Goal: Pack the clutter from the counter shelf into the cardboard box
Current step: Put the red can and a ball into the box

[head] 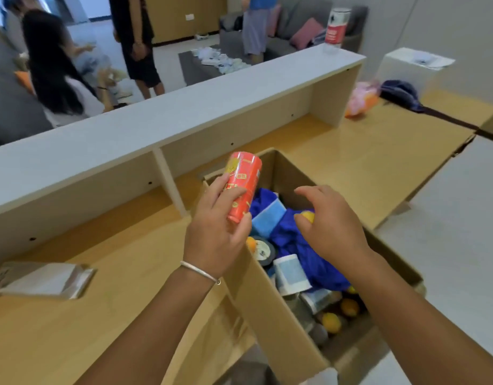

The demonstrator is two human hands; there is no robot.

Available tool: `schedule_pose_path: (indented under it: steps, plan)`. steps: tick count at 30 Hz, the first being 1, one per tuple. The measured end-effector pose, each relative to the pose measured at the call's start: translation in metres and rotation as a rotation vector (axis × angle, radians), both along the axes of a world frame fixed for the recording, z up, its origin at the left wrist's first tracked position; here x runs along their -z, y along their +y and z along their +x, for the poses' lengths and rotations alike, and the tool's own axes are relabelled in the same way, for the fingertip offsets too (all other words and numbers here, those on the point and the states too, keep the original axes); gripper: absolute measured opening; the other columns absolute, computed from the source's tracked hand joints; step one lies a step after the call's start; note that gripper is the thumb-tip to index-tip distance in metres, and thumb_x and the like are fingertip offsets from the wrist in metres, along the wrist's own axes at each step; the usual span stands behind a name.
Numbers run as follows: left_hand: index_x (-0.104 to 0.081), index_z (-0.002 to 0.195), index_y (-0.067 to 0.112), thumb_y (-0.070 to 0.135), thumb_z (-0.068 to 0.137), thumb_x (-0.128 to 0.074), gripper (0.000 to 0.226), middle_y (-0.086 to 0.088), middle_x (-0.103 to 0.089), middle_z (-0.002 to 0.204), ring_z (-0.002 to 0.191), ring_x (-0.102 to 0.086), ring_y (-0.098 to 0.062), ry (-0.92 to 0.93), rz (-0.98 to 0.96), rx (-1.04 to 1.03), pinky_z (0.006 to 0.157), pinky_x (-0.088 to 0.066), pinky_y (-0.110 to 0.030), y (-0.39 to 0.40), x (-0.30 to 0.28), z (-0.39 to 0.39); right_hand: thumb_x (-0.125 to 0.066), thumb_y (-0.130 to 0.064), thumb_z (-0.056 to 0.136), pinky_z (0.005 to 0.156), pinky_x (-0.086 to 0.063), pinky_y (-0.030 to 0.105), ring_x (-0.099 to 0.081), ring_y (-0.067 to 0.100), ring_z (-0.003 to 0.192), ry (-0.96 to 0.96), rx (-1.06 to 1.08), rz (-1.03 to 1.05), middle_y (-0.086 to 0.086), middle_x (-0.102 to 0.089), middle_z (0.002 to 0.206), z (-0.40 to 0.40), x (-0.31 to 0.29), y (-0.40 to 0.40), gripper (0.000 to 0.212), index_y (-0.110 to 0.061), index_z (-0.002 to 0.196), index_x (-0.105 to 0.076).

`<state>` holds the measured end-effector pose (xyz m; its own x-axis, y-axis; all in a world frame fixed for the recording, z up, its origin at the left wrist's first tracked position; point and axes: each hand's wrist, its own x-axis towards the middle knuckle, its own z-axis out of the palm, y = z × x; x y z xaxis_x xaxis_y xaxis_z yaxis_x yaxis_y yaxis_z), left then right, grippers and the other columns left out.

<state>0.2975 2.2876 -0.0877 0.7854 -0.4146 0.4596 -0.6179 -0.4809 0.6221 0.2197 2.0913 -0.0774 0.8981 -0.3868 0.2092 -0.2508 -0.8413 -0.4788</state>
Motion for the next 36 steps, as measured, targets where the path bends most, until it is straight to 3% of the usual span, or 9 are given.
schedule_pose_path:
  steps: [2, 6, 10, 15, 21, 26, 36]
  plan:
    - [-0.049, 0.132, 0.028, 0.036, 0.084, -0.068, 0.052, 0.004, -0.035, 0.148, 0.134, -0.03, -0.004, 0.066, -0.004, 0.033, 0.107, -0.028, -0.02, -0.017, 0.004, -0.002, -0.064, -0.024, 0.081, 0.084, -0.045, 0.035, -0.051, 0.023, 0.107, 0.036, 0.024, 0.004, 0.001, -0.055, 0.118, -0.007, 0.005, -0.011, 0.045, -0.023, 0.125, -0.054]
    - [-0.037, 0.143, 0.028, 0.045, 0.086, -0.064, 0.065, 0.004, -0.026, 0.154, 0.143, -0.017, -0.009, 0.112, 0.06, 0.058, 0.115, -0.025, -0.037, -0.028, 0.015, -0.004, -0.065, -0.025, 0.082, 0.082, -0.045, 0.034, -0.051, 0.021, 0.107, 0.046, 0.023, 0.018, 0.001, -0.053, 0.12, -0.008, 0.011, -0.017, 0.047, -0.023, 0.128, -0.052]
    - [-0.035, 0.144, 0.027, 0.052, 0.086, -0.059, 0.068, 0.001, -0.028, 0.154, 0.144, -0.019, -0.013, 0.089, 0.158, -0.034, 0.114, -0.027, -0.046, 0.001, 0.023, -0.001, -0.067, -0.022, 0.082, 0.088, -0.044, 0.035, -0.051, 0.022, 0.108, 0.027, -0.069, 0.04, 0.002, -0.054, 0.119, 0.008, 0.01, 0.001, 0.047, -0.02, 0.127, -0.054]
    - [-0.035, 0.144, 0.024, 0.048, 0.086, -0.061, 0.068, -0.004, -0.029, 0.154, 0.144, -0.02, -0.018, 0.105, 0.226, -0.202, 0.111, -0.028, -0.052, 0.071, 0.033, 0.007, -0.064, -0.023, 0.083, 0.095, -0.041, 0.034, -0.047, 0.02, 0.117, 0.033, -0.213, 0.043, -0.001, -0.051, 0.128, 0.039, 0.009, 0.054, 0.05, -0.02, 0.132, -0.052]
    - [-0.034, 0.145, 0.023, 0.052, 0.088, -0.056, 0.068, -0.005, -0.027, 0.154, 0.144, -0.019, -0.019, 0.159, 0.288, -0.421, 0.113, -0.026, -0.049, 0.169, 0.048, 0.006, -0.065, -0.026, 0.084, 0.098, -0.04, 0.033, -0.046, 0.017, 0.118, 0.037, -0.415, 0.026, -0.003, -0.05, 0.129, 0.08, 0.013, 0.139, 0.051, -0.022, 0.132, -0.05]
    - [-0.04, 0.142, 0.017, 0.047, 0.087, -0.061, 0.066, -0.011, -0.035, 0.149, 0.14, -0.027, -0.024, 0.186, 0.301, -0.592, 0.112, -0.027, -0.045, 0.248, 0.06, -0.006, -0.062, -0.035, 0.085, 0.092, -0.038, 0.028, -0.045, 0.008, 0.118, 0.053, -0.54, 0.007, -0.014, -0.048, 0.129, 0.106, 0.03, 0.216, 0.052, -0.033, 0.134, -0.045]
    - [-0.036, 0.144, 0.019, 0.048, 0.088, -0.057, 0.066, -0.012, -0.03, 0.152, 0.142, -0.024, -0.028, 0.342, 0.416, -0.929, 0.109, -0.027, -0.053, 0.403, 0.101, -0.037, -0.069, -0.031, 0.081, 0.084, -0.039, 0.028, -0.048, 0.02, 0.116, 0.16, -0.761, -0.055, 0.001, -0.05, 0.132, 0.153, 0.092, 0.358, 0.06, -0.025, 0.136, -0.047]
